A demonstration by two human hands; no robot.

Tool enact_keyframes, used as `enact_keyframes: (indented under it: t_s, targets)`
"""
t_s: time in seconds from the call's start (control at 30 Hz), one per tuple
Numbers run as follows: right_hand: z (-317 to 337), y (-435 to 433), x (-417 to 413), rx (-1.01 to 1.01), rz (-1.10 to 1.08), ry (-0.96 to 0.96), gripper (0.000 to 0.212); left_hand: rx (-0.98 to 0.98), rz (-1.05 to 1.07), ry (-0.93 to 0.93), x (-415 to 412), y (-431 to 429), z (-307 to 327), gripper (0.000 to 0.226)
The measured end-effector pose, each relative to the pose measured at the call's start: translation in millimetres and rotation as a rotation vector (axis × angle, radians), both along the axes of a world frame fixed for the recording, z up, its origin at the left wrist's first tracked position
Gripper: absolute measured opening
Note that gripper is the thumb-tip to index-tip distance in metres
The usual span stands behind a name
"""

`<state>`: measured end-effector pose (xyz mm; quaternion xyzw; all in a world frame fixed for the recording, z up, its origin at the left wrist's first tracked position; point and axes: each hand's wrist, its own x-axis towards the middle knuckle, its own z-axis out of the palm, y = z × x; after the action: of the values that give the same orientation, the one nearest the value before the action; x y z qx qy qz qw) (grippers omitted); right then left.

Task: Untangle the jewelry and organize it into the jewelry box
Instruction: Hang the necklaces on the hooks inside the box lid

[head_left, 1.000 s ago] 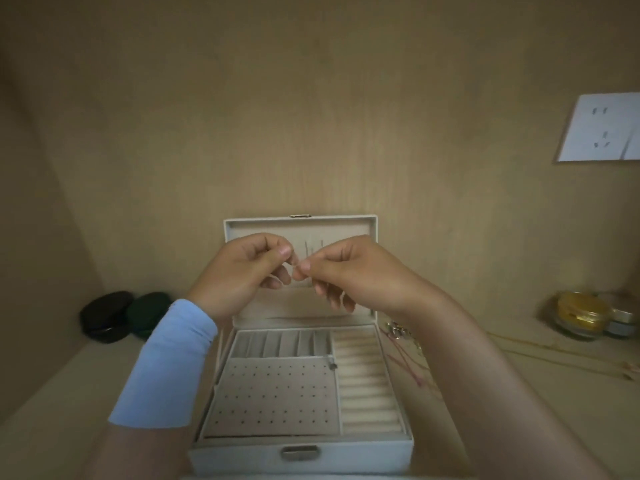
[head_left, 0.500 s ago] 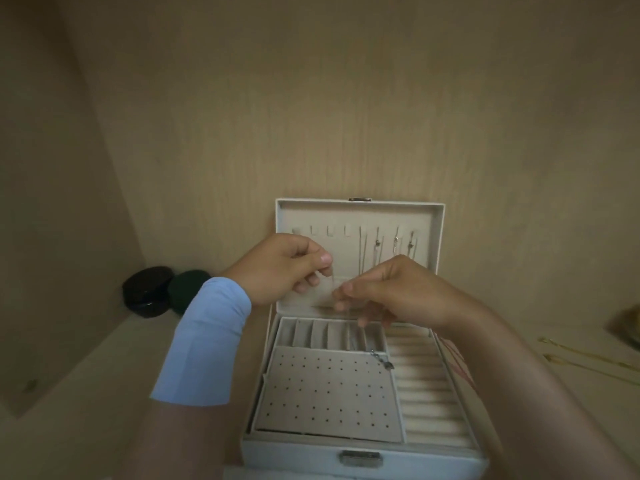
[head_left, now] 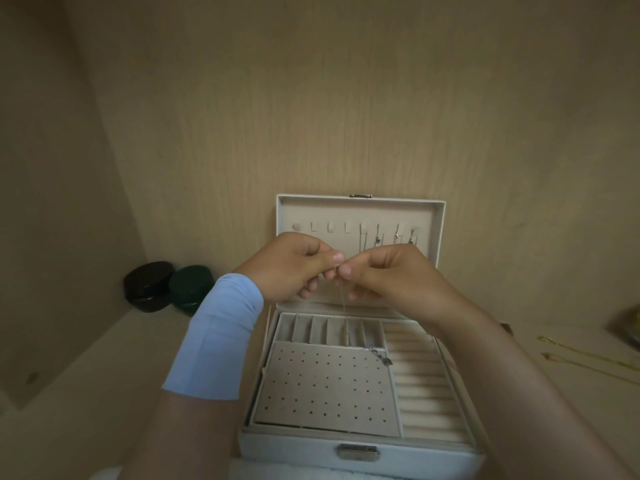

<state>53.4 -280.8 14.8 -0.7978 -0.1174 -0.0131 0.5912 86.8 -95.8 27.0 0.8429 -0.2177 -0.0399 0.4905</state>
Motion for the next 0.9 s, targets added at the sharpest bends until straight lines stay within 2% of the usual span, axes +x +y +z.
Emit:
enact_keyframes:
  t_s: [0.23, 0.33, 0.47, 0.6, 0.8, 0.9]
  targets:
    - [0, -3, 1, 0.022, -0.002, -0.015, 0.012, -0.095, -0.002, 0.108, -1, -1, -2, 0.031]
    - [0, -6, 2, 0.003, -0.033, -0.027, 0.012, -0.072, -0.036, 0.128, -3, 1, -3, 0.02]
    - [-1, -9, 4, -0.021, -0.044, -0.017, 0.013, -0.106, 0.031, 0.118, -3, -4, -6, 0.012]
    - [-1, -10, 4, -0.158, -0.077, -0.054, 0.016, -0.052, 0.074, 0.087, -3, -9, -7, 0.005]
    - [-4, -11, 4, -0.303, -0.062, -0.074, 0.017, 0.079, 0.066, 0.111, -2, -12, -6, 0.011]
    - [-5, -11, 4, -0.371, -0.049, -0.074, 0.018, 0.078, 0.059, 0.138, -2, -12, -6, 0.015]
